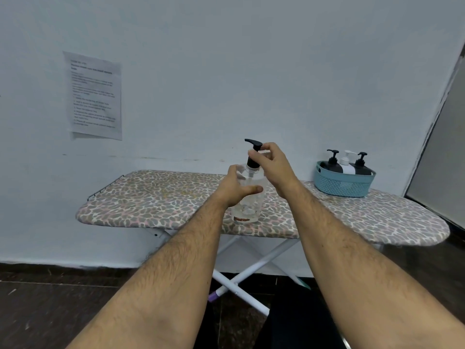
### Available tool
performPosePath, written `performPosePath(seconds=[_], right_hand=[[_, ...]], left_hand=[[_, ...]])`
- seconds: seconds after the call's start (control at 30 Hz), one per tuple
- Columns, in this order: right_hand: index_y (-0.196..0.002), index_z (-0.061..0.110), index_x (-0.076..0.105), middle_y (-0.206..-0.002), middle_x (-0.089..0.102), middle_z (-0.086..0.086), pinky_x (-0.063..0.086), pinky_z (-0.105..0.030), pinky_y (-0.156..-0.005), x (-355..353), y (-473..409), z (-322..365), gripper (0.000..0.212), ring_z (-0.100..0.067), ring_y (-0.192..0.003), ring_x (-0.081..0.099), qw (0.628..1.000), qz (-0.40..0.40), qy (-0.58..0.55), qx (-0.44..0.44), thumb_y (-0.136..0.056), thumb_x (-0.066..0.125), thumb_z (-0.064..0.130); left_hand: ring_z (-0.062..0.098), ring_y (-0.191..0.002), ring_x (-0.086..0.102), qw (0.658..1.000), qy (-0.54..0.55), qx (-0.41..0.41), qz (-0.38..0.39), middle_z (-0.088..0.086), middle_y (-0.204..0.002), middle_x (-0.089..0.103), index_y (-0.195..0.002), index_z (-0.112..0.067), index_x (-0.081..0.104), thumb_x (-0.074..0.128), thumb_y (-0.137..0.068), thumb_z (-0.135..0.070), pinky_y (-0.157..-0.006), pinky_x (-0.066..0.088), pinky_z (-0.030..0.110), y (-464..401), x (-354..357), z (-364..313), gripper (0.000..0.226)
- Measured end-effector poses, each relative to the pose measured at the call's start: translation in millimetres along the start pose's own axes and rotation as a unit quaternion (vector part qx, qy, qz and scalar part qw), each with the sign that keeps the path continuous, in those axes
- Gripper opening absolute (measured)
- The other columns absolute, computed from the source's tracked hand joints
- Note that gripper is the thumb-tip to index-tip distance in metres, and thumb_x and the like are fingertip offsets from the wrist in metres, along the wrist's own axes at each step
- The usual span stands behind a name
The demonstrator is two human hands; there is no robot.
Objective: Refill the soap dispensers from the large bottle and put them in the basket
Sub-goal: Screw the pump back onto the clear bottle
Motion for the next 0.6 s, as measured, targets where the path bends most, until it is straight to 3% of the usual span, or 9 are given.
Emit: performPosePath(seconds=[0.07,0.17,0.27,0.43,0.5,0.6], right_hand=[[-0.105,0.026,0.066,-0.096,0.07,0.009,0.041,-0.024,-0.076,0.9,-2.0,1.2,0.014,-0.001,-0.088,0.062,0.999,0.037,-0.018,0.011,-0.091,0.061,0.025],[-0.101,0.022,0.071,-0.099,0.072,0.015,0.042,-0.018,-0.077,-3.8,-1.8,-0.8,0.019,0.005,-0.091,0.065,0.998,0.05,-0.031,0.01,-0.093,0.058,0.011],[-0.098,0.013,0.067,-0.091,0.068,0.002,0.044,-0.023,-0.074,-6.8,-2.1,-1.0,0.009,-0.01,-0.082,0.062,0.999,0.035,-0.01,-0.012,-0.09,0.069,0.016],[-0.089,0.013,0.058,-0.096,0.07,-0.009,0.054,-0.032,-0.08,-4.9,0.1,-1.8,0.03,-0.02,-0.089,0.068,1.0,-0.028,0.0,-0.011,-0.077,0.083,0.024],[-0.089,0.015,0.056,-0.096,0.069,-0.008,0.054,-0.031,-0.079,-1.6,1.0,-1.9,0.033,-0.019,-0.089,0.068,1.0,-0.024,0.006,-0.007,-0.076,0.083,0.028],[-0.105,0.02,0.061,-0.098,0.067,0.003,0.044,-0.028,-0.082,2.5,0.0,-0.5,0.025,-0.006,-0.09,0.062,1.0,0.027,-0.005,0.013,-0.087,0.071,0.033]], left_hand=[[0.019,-0.114,0.049,1.0,0.002,0.001,0.0,0.0,-0.125,0.045,-0.143,-0.021,0.031,0.084,-0.079,-0.036,-0.088,0.044,0.036,-1.2,-1.1,-0.8,0.084],[0.018,-0.113,0.05,1.0,0.001,0.002,0.002,0.0,-0.125,0.046,-0.141,-0.021,0.033,0.085,-0.078,-0.036,-0.088,0.045,0.035,-2.3,0.5,-1.9,0.083],[0.018,-0.113,0.05,1.0,0.003,0.006,0.002,0.0,-0.124,0.046,-0.141,-0.021,0.032,0.085,-0.078,-0.036,-0.089,0.045,0.036,-2.9,1.4,-3.7,0.083],[0.018,-0.112,0.05,1.0,-0.003,0.005,-0.002,-0.001,-0.121,0.046,-0.141,-0.021,0.032,0.085,-0.078,-0.037,-0.088,0.045,0.036,-1.5,0.3,-2.2,0.084],[0.019,-0.113,0.05,1.0,-0.004,0.002,-0.001,-0.001,-0.123,0.046,-0.141,-0.021,0.032,0.084,-0.079,-0.037,-0.089,0.046,0.037,-0.6,-0.3,0.0,0.083],[0.02,-0.115,0.051,1.0,0.003,-0.002,0.001,0.002,-0.127,0.047,-0.142,-0.02,0.031,0.084,-0.079,-0.035,-0.092,0.047,0.038,0.6,-0.9,0.8,0.083]])
Point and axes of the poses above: each hand's wrist, its own y-axis away from the middle knuckle, its own x-axis out of the palm, z = x × y, the point moved 7 cm from there along -y, towards the middle knuckle
